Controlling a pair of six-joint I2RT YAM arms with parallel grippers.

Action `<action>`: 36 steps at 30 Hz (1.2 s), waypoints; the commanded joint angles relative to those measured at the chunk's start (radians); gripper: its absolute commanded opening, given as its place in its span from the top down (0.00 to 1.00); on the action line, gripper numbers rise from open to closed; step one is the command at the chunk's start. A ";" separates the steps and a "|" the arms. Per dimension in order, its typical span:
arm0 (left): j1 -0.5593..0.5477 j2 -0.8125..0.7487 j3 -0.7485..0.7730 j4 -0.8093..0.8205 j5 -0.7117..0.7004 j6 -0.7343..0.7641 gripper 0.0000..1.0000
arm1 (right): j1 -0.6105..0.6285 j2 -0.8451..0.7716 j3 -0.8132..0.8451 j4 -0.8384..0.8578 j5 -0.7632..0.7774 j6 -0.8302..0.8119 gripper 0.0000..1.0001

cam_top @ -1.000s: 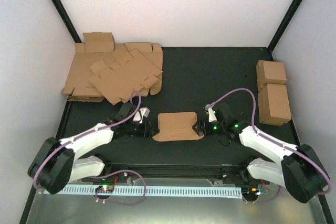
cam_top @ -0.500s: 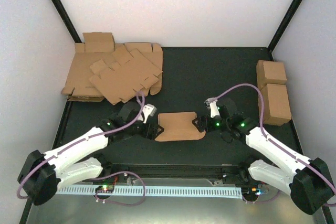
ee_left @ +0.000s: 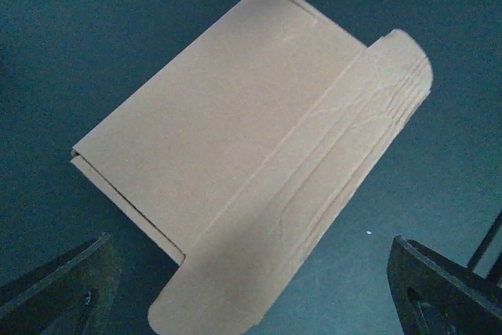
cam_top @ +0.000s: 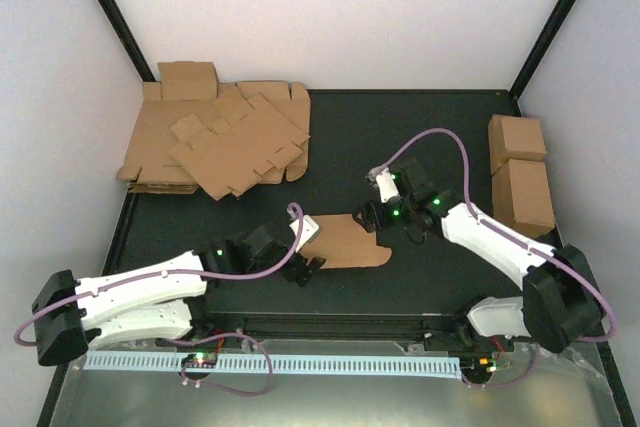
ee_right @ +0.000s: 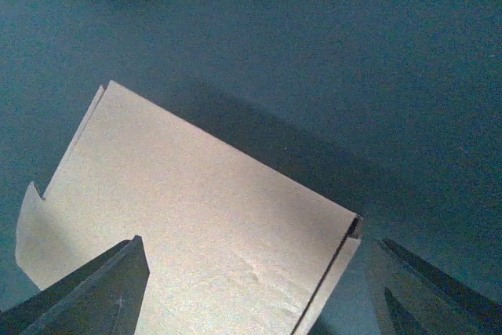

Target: Fold the paper box

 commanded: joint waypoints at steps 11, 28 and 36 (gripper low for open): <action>-0.028 -0.025 -0.031 0.049 0.022 -0.268 0.04 | 0.000 0.389 0.248 0.083 -0.273 -0.200 0.24; 0.061 -0.189 -0.134 0.079 0.119 -0.368 0.03 | -0.068 0.434 0.102 0.168 -0.494 -0.122 0.50; 0.065 -0.170 -0.125 0.089 0.164 -0.362 0.03 | -0.091 0.434 0.063 0.211 -0.500 -0.088 0.54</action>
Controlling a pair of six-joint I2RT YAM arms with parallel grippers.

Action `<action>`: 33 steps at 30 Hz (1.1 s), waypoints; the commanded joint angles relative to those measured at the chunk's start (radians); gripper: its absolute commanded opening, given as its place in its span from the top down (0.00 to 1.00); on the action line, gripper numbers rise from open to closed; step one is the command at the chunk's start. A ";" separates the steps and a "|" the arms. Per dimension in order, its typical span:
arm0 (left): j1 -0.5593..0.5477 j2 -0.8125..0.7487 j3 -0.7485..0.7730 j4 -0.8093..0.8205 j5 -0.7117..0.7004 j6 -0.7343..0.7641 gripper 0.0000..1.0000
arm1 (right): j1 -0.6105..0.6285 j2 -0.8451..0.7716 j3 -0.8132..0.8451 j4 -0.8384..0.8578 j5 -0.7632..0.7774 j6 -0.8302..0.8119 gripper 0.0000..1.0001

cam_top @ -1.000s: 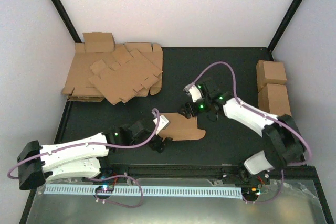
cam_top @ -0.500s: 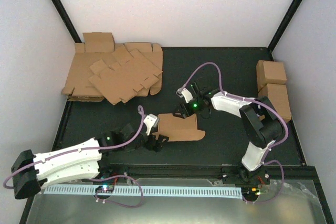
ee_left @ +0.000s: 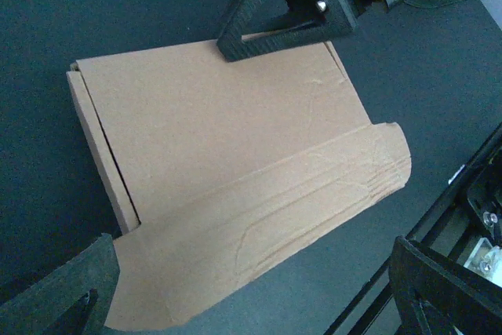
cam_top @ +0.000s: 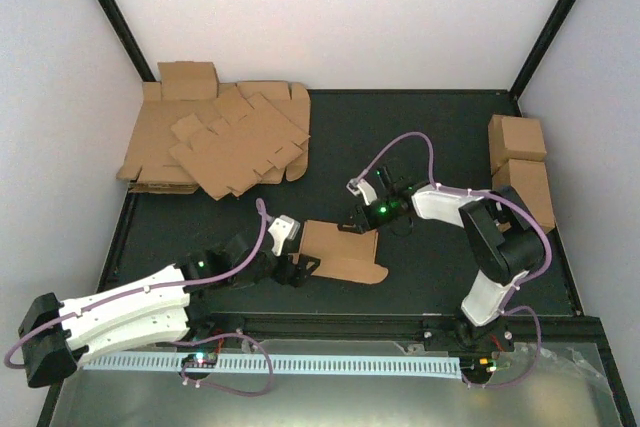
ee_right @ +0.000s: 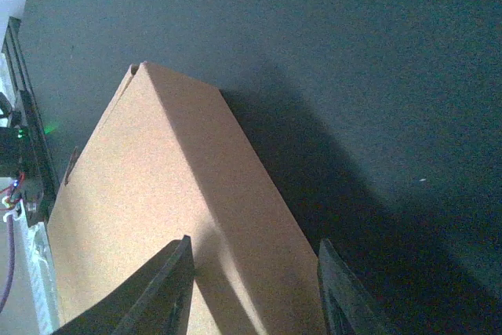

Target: Fold the paper box

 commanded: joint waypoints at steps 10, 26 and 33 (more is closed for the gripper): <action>0.004 0.067 0.045 0.026 0.164 0.037 0.03 | -0.058 0.082 0.034 0.017 0.001 0.004 0.54; 0.006 0.092 0.007 0.217 0.215 -0.023 0.08 | -0.121 0.136 0.063 0.049 -0.080 0.017 0.61; 0.007 0.289 -0.057 0.467 0.182 -0.016 0.41 | -0.120 0.141 0.067 0.047 -0.082 0.016 0.60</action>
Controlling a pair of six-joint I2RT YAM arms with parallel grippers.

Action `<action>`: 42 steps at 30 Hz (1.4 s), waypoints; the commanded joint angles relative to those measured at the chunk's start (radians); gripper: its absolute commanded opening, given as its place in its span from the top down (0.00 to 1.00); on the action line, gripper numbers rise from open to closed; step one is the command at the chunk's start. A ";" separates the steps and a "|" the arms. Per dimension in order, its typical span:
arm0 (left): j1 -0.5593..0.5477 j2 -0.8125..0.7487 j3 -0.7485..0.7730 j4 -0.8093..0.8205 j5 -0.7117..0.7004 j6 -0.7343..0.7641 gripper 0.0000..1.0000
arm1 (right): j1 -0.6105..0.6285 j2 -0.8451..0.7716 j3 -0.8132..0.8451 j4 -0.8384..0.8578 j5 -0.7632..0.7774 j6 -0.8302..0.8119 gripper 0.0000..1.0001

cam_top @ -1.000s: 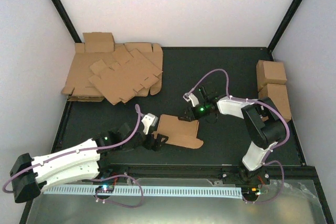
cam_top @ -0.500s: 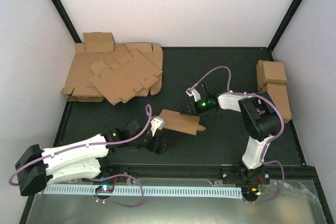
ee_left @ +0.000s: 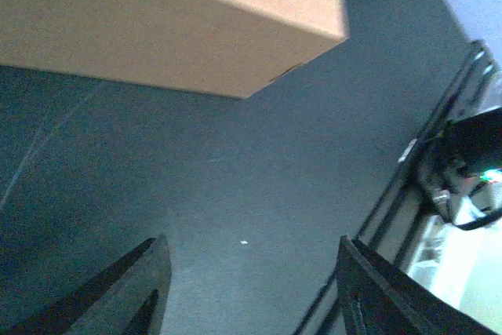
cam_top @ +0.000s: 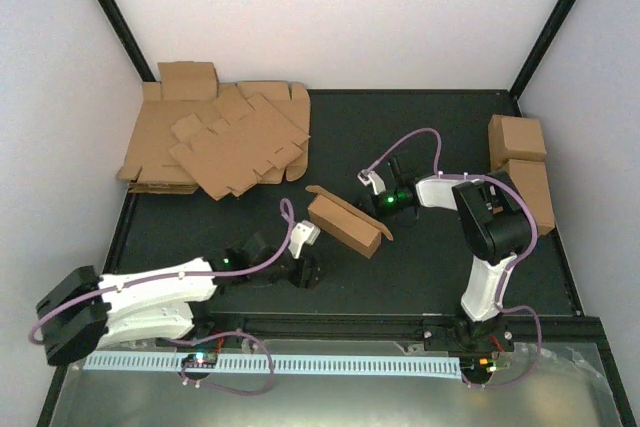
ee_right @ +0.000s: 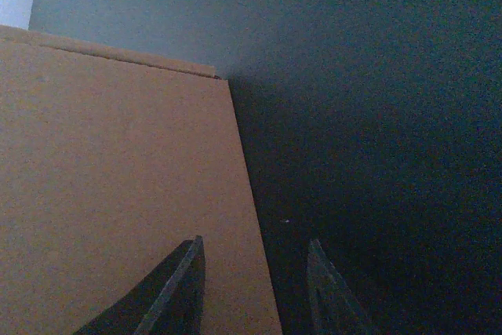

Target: Fold the paper box

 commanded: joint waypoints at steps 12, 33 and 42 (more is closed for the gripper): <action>0.180 -0.005 -0.055 0.191 -0.003 0.016 0.44 | -0.018 -0.126 0.007 -0.020 0.221 0.065 0.56; 0.644 0.021 -0.054 0.082 0.182 0.015 0.39 | -0.054 -0.942 -0.287 -0.245 0.547 0.224 0.45; 0.669 0.184 -0.013 0.124 0.253 -0.015 0.41 | -0.054 -1.209 -0.492 -0.260 0.540 0.423 0.46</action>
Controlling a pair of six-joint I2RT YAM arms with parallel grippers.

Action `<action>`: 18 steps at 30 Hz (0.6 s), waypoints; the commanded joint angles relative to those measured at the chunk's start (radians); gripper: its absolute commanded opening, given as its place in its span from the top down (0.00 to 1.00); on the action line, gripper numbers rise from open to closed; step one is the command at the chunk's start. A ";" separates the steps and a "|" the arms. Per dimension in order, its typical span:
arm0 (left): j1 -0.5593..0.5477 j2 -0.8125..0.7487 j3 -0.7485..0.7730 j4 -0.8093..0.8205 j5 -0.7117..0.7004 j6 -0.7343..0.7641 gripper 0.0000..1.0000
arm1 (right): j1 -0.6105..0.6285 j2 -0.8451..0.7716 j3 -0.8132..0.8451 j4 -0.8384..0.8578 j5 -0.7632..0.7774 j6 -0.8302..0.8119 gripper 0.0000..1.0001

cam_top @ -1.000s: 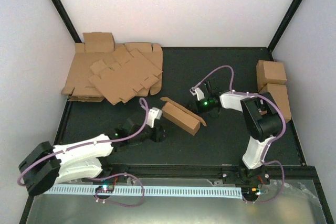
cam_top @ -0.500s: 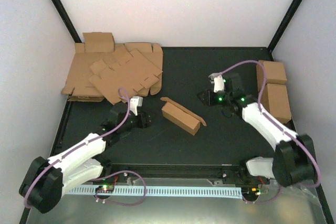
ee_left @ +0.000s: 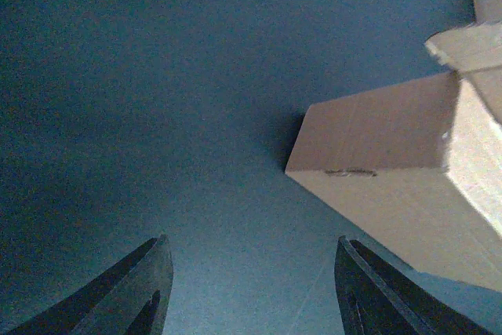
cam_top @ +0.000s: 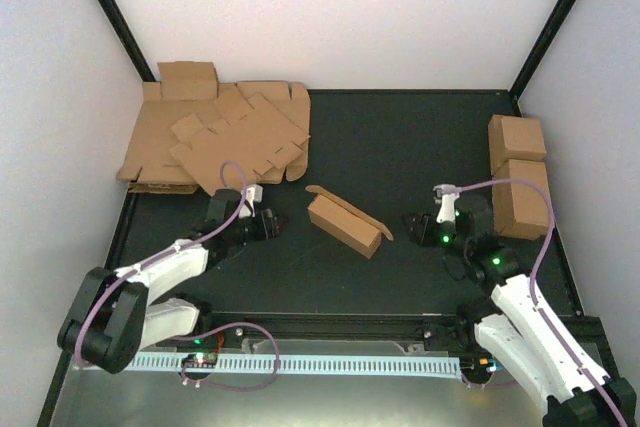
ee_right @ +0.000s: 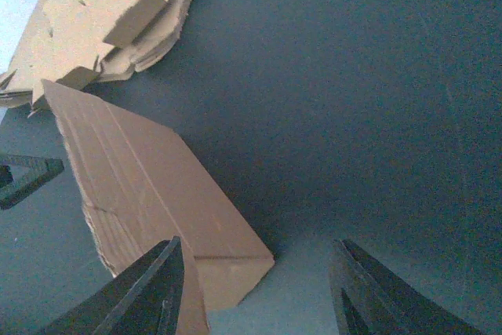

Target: Fold the paper box

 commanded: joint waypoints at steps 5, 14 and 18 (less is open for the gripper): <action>0.005 0.116 0.049 0.057 0.085 -0.031 0.41 | -0.001 -0.045 -0.143 0.037 -0.033 0.195 0.46; -0.012 0.227 0.042 0.142 0.121 -0.076 0.42 | -0.001 -0.052 -0.245 0.086 0.037 0.324 0.58; -0.026 0.260 0.042 0.202 0.131 -0.095 0.49 | -0.002 -0.055 -0.305 0.164 -0.028 0.379 0.70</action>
